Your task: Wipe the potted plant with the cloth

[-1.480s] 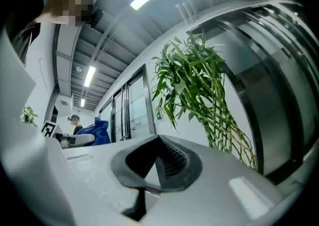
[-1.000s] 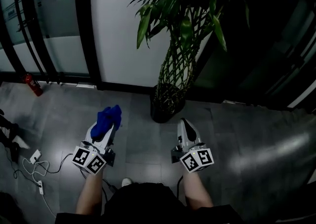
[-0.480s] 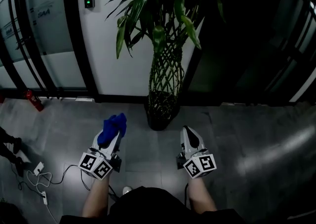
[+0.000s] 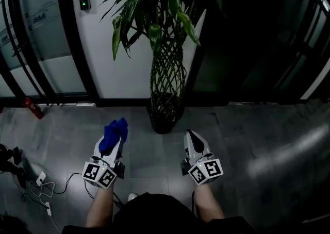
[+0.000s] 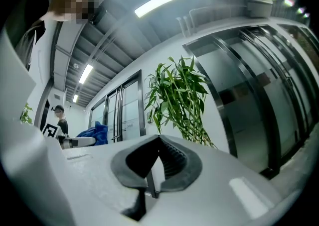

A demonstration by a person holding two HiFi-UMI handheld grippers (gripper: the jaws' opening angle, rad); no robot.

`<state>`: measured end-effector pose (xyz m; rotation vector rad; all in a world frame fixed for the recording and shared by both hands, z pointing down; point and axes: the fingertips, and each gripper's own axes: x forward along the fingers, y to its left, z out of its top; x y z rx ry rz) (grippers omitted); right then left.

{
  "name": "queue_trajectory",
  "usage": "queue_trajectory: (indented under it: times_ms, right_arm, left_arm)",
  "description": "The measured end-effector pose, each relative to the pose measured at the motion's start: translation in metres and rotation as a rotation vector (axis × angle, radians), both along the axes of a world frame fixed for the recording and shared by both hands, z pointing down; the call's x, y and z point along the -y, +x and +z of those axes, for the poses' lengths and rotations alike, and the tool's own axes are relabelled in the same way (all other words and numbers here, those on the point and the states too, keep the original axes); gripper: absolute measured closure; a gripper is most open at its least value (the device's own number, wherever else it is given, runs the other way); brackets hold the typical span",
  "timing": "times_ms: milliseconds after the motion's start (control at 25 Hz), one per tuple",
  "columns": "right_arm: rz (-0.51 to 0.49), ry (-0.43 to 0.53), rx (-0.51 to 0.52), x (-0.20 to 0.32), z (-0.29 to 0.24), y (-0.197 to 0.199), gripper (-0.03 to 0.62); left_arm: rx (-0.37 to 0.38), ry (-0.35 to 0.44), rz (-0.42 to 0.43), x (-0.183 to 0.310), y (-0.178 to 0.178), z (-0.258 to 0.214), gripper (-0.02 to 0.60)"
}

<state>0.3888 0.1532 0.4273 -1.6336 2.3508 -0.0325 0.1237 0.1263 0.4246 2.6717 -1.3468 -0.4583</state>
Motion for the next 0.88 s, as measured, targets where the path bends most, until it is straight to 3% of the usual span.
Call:
queue_trajectory:
  times_ms: [640, 880]
  right_arm:
    - [0.001, -0.039, 0.034, 0.005, 0.01, -0.009, 0.591]
    - [-0.01, -0.037, 0.013, 0.01, 0.012, -0.014, 0.592]
  left_arm:
    - [0.045, -0.027, 0.005, -0.002, -0.007, 0.018, 0.431]
    - [0.028, -0.049, 0.019, 0.002, -0.003, 0.026, 0.431]
